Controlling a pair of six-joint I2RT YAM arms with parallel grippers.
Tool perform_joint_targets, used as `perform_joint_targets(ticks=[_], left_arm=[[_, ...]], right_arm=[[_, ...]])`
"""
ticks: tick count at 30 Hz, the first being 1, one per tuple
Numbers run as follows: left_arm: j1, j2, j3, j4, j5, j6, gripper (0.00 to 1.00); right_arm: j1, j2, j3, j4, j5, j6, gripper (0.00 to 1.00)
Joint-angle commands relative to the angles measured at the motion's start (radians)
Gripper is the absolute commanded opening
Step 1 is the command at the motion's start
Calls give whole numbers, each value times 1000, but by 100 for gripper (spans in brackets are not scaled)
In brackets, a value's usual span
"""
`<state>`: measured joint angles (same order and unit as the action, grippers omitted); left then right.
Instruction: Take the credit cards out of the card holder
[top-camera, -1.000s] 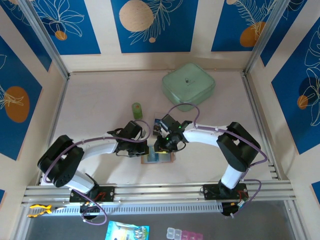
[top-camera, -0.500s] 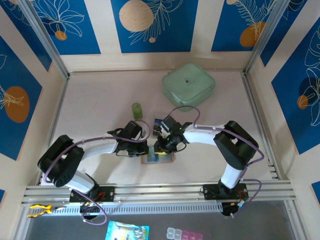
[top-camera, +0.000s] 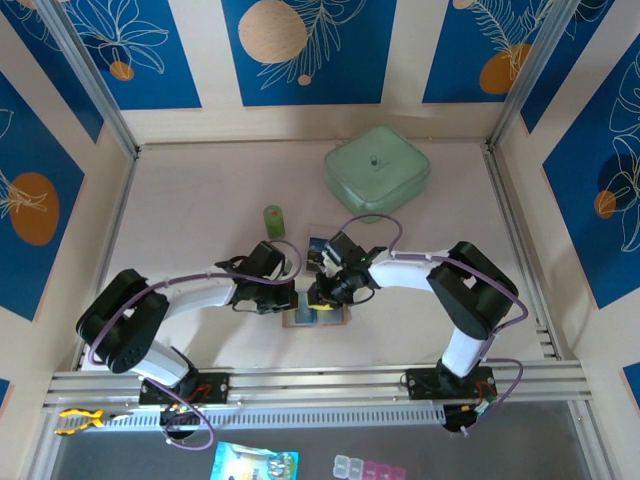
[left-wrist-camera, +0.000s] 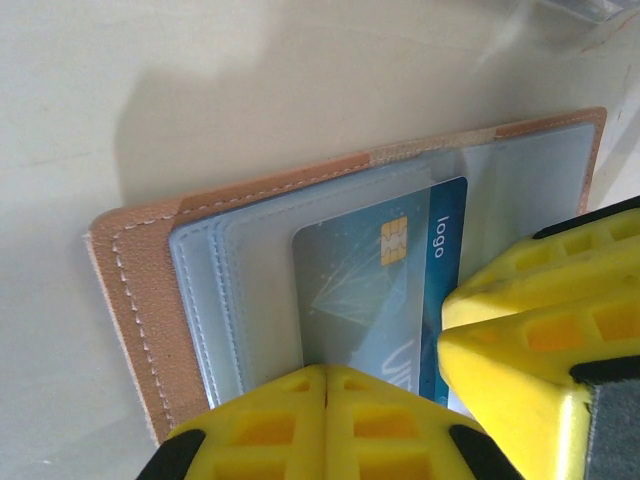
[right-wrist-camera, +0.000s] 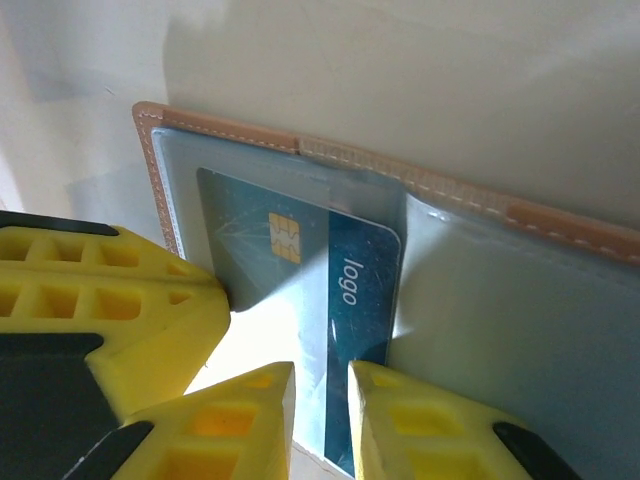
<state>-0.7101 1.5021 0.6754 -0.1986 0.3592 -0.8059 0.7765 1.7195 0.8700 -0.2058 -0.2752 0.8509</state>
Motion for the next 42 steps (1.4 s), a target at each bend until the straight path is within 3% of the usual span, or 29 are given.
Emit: perform_joint_targets(ticks=[1, 10, 31, 42], left_arm=[[-7, 13, 12, -42, -10, 4, 0], [-8, -52, 35, -78, -29, 9, 0], [-7, 53, 29, -82, -25, 31, 0], [-6, 53, 35, -97, -27, 36, 0]], right_arm=[[-7, -41, -6, -52, 21, 0, 24], [-7, -56, -6, -59, 23, -1, 24], [-10, 15, 0, -45, 7, -6, 24], [-19, -37, -25, -6, -9, 10, 15]])
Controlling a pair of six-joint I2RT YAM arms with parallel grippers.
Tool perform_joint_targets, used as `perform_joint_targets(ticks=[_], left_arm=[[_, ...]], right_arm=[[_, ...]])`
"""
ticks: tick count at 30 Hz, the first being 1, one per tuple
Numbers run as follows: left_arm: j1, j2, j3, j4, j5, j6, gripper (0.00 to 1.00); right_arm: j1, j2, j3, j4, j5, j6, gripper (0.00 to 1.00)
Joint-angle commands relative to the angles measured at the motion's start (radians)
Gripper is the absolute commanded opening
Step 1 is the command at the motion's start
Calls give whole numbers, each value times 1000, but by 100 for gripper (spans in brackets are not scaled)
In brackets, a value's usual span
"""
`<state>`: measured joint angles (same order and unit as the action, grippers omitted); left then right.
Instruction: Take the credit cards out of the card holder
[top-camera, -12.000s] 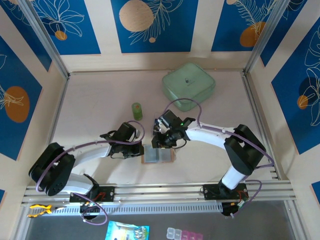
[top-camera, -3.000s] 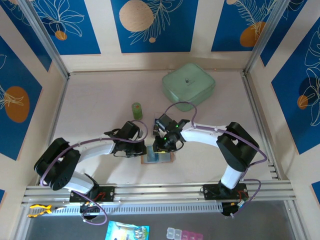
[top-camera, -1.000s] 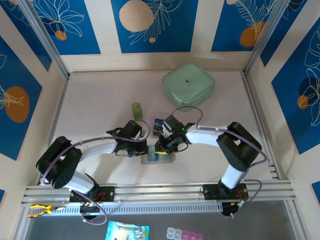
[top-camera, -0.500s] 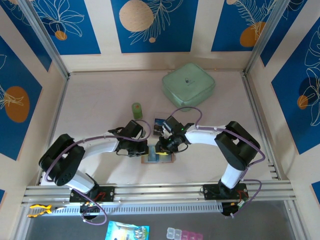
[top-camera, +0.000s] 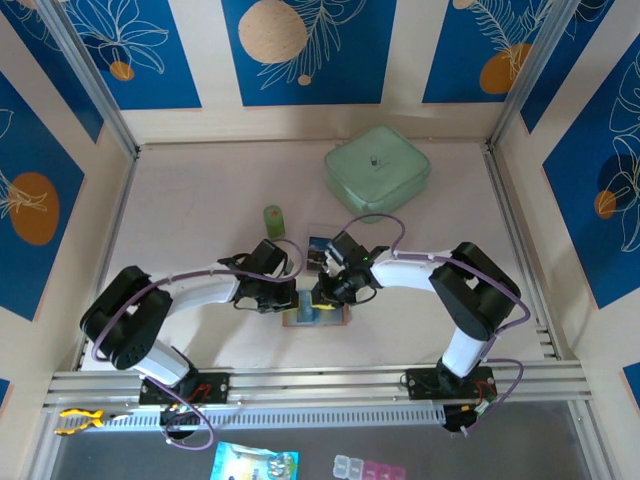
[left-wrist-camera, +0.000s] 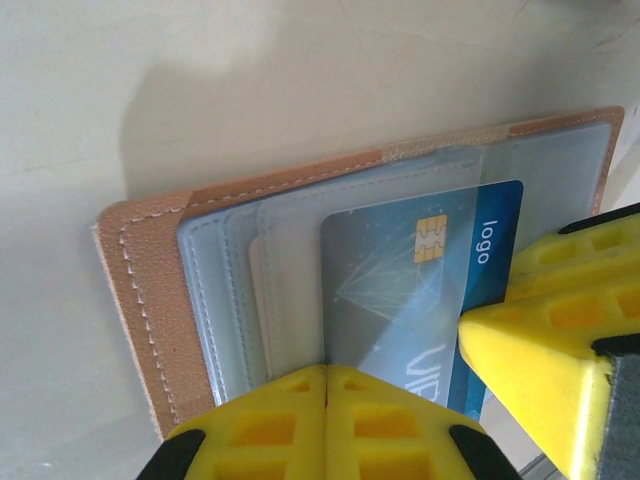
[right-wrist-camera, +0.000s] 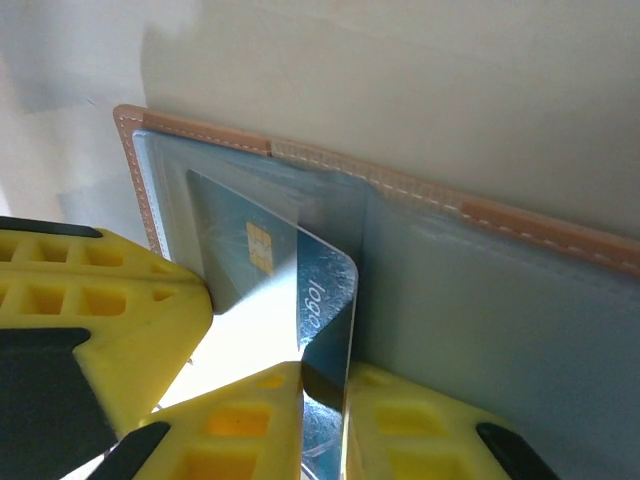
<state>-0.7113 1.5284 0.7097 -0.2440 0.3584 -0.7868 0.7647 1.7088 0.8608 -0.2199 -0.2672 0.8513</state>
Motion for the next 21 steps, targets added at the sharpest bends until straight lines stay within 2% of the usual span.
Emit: perform_joint_targets(ticks=[1, 21], left_arm=[[-6, 27, 2, -53, -28, 18, 0], [-5, -4, -6, -85, -45, 23, 0]], right_arm=[[-8, -28, -17, 8, -17, 9, 13], [-49, -127, -71, -78, 19, -37, 11]])
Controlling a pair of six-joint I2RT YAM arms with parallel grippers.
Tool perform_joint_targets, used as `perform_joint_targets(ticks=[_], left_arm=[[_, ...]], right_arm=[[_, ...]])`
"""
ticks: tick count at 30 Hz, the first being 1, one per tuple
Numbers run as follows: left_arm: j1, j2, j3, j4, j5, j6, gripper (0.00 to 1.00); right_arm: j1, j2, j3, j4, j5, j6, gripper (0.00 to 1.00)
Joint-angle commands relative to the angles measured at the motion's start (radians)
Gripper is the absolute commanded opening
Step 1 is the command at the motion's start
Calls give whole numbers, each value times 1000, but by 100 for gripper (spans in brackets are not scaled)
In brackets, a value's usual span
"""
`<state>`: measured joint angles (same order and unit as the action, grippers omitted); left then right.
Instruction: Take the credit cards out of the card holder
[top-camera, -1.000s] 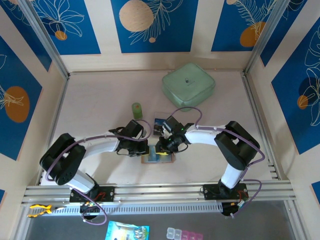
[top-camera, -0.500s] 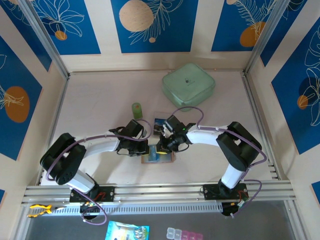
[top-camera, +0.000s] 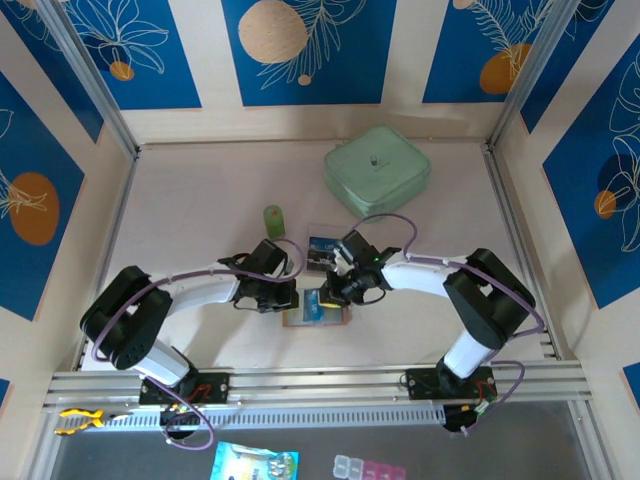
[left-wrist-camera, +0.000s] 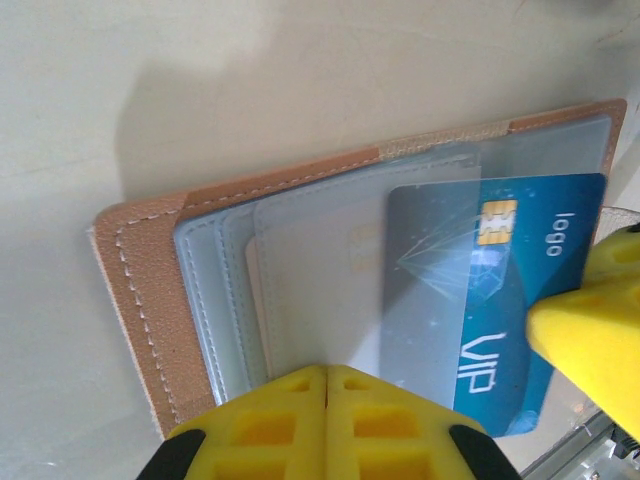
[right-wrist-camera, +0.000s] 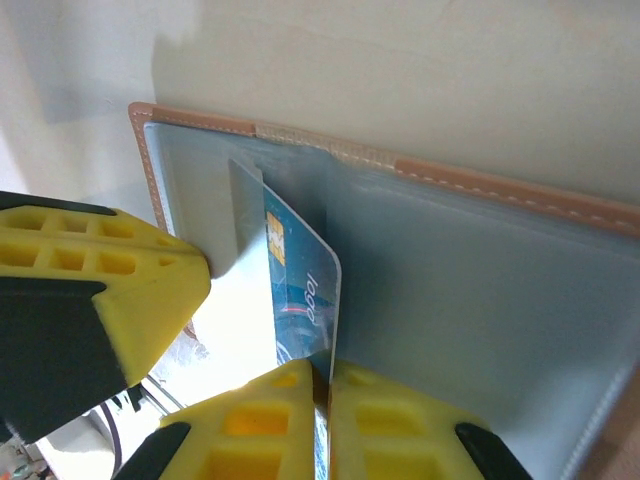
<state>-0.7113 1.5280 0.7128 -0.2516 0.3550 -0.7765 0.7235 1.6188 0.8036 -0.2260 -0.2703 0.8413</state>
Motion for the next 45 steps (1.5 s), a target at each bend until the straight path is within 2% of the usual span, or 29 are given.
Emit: perform_joint_targets(ticks=[1, 9, 14, 21, 24, 28, 32, 36, 45], left_arm=[[-5, -8, -9, -76, -41, 13, 0], [-6, -37, 15, -73, -45, 9, 0], [-6, -73, 38, -101, -54, 19, 0], [-3, -154, 30, -128, -88, 25, 0], [1, -177, 23, -141, -102, 28, 0], [4, -206, 0, -144, -114, 26, 0], [11, -226, -17, -153, -119, 25, 0], [19, -245, -34, -160, -125, 25, 0], [43, -275, -52, -181, -130, 34, 1]], right_arm=[[-11, -50, -11, -87, 28, -36, 11], [-50, -124, 45, -220, 76, -144, 8], [-86, -145, 118, -320, 118, -288, 6], [-99, -102, 271, -447, 213, -638, 6], [-96, -63, 359, -516, 243, -842, 6], [-78, -24, 455, -564, 323, -1107, 2], [-78, 50, 563, -617, 402, -1287, 0], [-88, 136, 674, -676, 434, -1396, 0], [-114, 275, 865, -776, 387, -1514, 0]])
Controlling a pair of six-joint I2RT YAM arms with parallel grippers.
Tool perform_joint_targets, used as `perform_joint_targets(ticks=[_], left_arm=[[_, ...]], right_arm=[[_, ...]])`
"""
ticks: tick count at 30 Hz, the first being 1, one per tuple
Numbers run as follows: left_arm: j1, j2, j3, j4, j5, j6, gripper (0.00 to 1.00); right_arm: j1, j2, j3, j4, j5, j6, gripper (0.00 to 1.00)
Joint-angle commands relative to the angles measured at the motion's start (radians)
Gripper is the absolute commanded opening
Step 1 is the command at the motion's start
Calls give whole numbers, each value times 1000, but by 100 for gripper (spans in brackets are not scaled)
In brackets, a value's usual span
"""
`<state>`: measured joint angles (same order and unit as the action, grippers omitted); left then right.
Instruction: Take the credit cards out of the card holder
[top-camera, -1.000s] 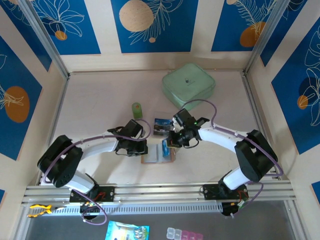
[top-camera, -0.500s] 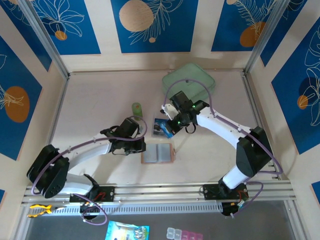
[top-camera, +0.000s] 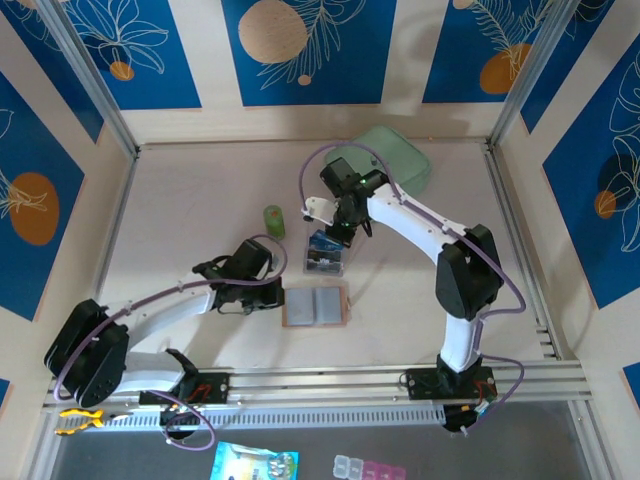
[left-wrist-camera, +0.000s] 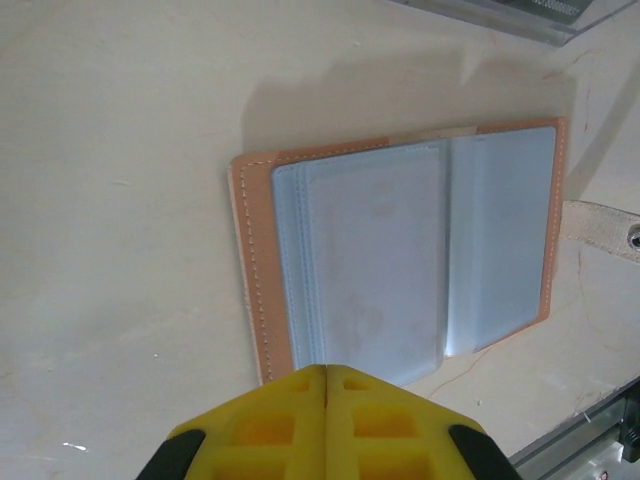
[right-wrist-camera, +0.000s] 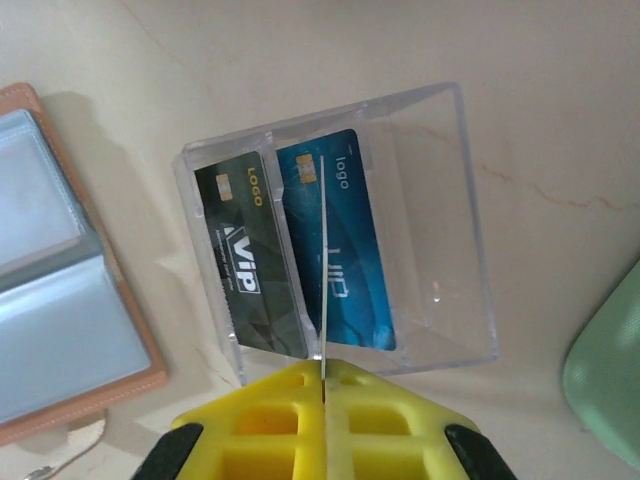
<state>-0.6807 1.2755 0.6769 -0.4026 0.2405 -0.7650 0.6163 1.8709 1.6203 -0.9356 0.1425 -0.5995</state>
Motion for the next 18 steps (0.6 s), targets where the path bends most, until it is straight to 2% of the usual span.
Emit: perform_joint_targets(ticks=[1, 9, 14, 18], left_arm=[[16, -25, -19, -30, -15, 24, 1], [28, -38, -27, -31, -12, 23, 2], [32, -38, -32, -30, -7, 25, 2], [33, -33, -36, -20, 4, 24, 2]], right_arm=[[-7, 36, 58, -73, -31, -83, 0], [-7, 107, 105, -102, -52, -106, 1], [-5, 119, 104, -85, -30, -94, 14], [-4, 102, 93, -69, -7, -78, 18]])
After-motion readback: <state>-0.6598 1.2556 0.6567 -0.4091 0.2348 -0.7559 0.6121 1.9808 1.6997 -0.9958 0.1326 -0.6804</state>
